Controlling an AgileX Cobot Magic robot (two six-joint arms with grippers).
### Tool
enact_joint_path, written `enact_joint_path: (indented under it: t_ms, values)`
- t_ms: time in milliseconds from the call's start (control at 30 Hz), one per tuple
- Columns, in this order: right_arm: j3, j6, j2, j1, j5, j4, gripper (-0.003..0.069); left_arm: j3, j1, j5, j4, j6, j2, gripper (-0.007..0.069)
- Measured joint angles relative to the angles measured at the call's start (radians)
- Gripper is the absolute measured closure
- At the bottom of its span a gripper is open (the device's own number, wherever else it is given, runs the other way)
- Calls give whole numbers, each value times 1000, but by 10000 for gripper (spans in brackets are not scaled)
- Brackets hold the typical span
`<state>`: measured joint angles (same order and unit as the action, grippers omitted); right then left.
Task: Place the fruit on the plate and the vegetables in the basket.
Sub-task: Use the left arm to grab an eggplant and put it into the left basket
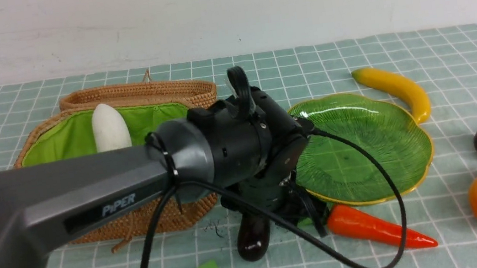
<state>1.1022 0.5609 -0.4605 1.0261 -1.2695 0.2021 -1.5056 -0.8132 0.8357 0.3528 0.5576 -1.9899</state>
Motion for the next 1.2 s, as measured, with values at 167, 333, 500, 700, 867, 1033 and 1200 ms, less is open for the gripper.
enact_joint_path:
  t_ms: [167,333,500,700,867,1033,1200]
  values:
    - [0,-6,0,0,0,-5,516,-1,2,14,61,80,-66,180]
    - [0,-8,0,0,0,-5,516,-1,4,21,48,105,-99,182]
    - [0,-9,0,0,0,-6,516,-11,6,38,16,116,-108,228]
    - [0,-9,0,0,0,-6,516,-29,-1,116,-33,106,-61,229]
    - [0,-9,0,0,2,-6,516,-36,-50,223,-26,-3,143,229]
    - [0,-57,0,0,93,-3,516,-40,-45,277,85,-275,341,229]
    - [0,-138,0,0,234,-3,512,-42,94,291,129,-805,449,229]
